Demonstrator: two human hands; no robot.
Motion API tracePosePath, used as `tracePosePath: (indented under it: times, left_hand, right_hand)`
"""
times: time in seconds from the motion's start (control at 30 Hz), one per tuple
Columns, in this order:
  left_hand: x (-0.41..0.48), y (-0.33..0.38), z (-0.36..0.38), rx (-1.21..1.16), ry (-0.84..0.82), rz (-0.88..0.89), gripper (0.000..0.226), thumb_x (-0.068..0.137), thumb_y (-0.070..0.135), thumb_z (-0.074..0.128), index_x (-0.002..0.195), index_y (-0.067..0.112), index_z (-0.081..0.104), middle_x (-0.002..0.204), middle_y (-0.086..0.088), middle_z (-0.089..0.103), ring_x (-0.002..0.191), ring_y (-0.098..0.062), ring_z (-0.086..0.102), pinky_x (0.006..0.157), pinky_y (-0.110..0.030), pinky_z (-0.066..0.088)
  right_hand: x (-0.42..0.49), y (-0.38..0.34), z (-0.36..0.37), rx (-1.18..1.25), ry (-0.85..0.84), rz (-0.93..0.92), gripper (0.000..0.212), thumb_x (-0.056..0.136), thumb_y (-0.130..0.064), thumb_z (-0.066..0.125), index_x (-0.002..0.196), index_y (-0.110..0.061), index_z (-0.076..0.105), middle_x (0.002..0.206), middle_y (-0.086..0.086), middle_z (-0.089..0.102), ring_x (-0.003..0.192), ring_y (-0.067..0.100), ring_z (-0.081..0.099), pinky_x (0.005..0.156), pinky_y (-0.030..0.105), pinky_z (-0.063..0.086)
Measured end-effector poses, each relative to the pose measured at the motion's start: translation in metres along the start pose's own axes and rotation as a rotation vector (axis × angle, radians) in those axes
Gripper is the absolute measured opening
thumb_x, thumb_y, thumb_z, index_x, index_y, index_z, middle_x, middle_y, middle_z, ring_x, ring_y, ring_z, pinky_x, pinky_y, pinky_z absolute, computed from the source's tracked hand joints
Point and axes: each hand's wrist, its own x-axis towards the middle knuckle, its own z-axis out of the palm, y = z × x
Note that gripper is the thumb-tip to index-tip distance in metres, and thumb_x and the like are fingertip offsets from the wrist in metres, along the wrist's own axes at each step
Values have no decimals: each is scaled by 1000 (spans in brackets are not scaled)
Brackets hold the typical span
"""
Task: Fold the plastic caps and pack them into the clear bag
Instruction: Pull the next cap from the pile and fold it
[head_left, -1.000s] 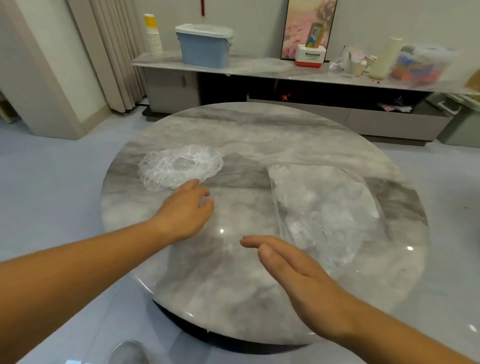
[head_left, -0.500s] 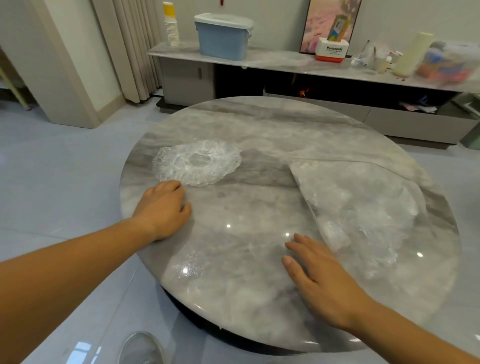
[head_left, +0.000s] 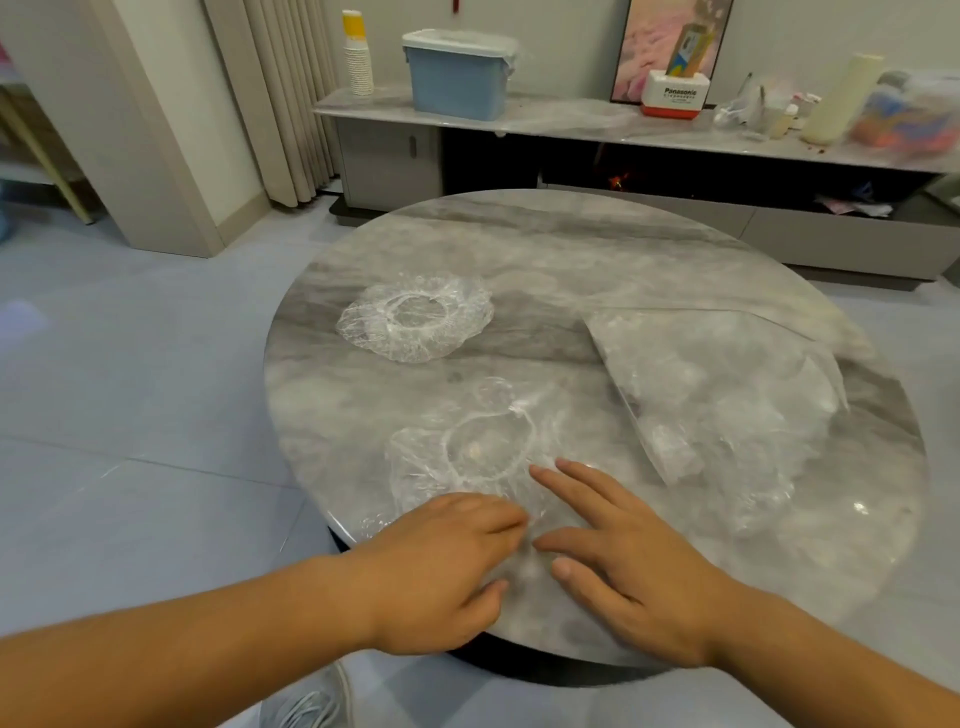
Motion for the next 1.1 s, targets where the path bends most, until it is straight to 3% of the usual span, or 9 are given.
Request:
tracePosePath:
  times: [0.07, 0.13, 0.37, 0.47, 0.57, 0.63, 0.77, 0.9, 1.1]
  left_hand:
    - [-1, -4, 3, -41, -28, 49, 50, 98, 37, 41, 144, 18, 49, 147, 6, 46, 133, -12, 42, 115, -30, 30]
    - [-3, -12, 6, -91, -36, 58, 54, 98, 40, 42, 147, 20, 48, 151, 7, 44, 137, -10, 39, 118, -28, 27]
    - [1, -37, 7, -179, 158, -129, 71, 79, 64, 66, 139, 32, 47, 140, 17, 43, 131, -1, 37, 112, -19, 31]
    - [4, -41, 5, -229, 173, -185, 50, 77, 64, 69, 118, 37, 61, 123, 23, 48, 117, 3, 44, 101, -20, 41]
    - [6, -43, 4, -271, 173, -195, 40, 77, 67, 65, 106, 39, 65, 111, 22, 55, 107, 2, 51, 92, -20, 46]
    - [7, -43, 2, -287, 181, -187, 34, 79, 66, 65, 98, 39, 65, 104, 20, 57, 100, 1, 55, 86, -20, 48]
    - [11, -42, -2, -329, 217, -237, 22, 82, 55, 69, 78, 38, 57, 82, 19, 58, 81, -2, 57, 74, -22, 49]
    - [23, -44, -5, -507, 261, -433, 18, 90, 39, 71, 78, 26, 70, 76, 11, 69, 71, -4, 63, 72, -26, 54]
    - [37, -50, -4, -398, 258, -610, 22, 78, 41, 81, 76, 27, 64, 75, 7, 65, 69, -5, 60, 69, -29, 53]
  right_hand:
    - [-3, 3, 2, 3, -63, 23, 64, 100, -67, 12, 141, -42, 54, 168, -19, 7, 152, -1, -13, 125, 30, 7]
    - [-6, 5, 3, 13, -81, 39, 69, 98, -68, 7, 144, -41, 51, 165, -20, 20, 152, -4, -2, 125, 30, 11]
    - [-12, 6, 1, -92, -21, 43, 60, 103, -57, 18, 143, -32, 54, 153, -17, 46, 141, 2, 37, 114, 29, 32]
    - [-13, 8, -1, -58, 7, 52, 60, 102, -58, 21, 144, -31, 54, 151, -18, 49, 137, 1, 42, 114, 25, 33]
    - [-12, 9, -3, 61, 65, 104, 63, 98, -60, 25, 145, -31, 55, 149, -20, 49, 137, -5, 41, 112, 8, 25]
    - [-10, 10, -5, 196, 101, 173, 56, 99, -57, 33, 144, -32, 56, 146, -22, 51, 133, -9, 44, 107, 5, 29]
    - [0, 9, -6, 367, 185, 301, 37, 102, -39, 48, 136, -34, 61, 122, -24, 61, 99, -4, 62, 85, 9, 44]
    - [10, 11, -3, 320, 178, 359, 31, 103, -37, 49, 129, -30, 66, 116, -23, 60, 89, -6, 61, 80, 6, 42]
    - [15, 11, 3, 133, 52, 309, 32, 103, -43, 47, 120, -29, 70, 113, -18, 48, 86, 3, 59, 79, 12, 45]
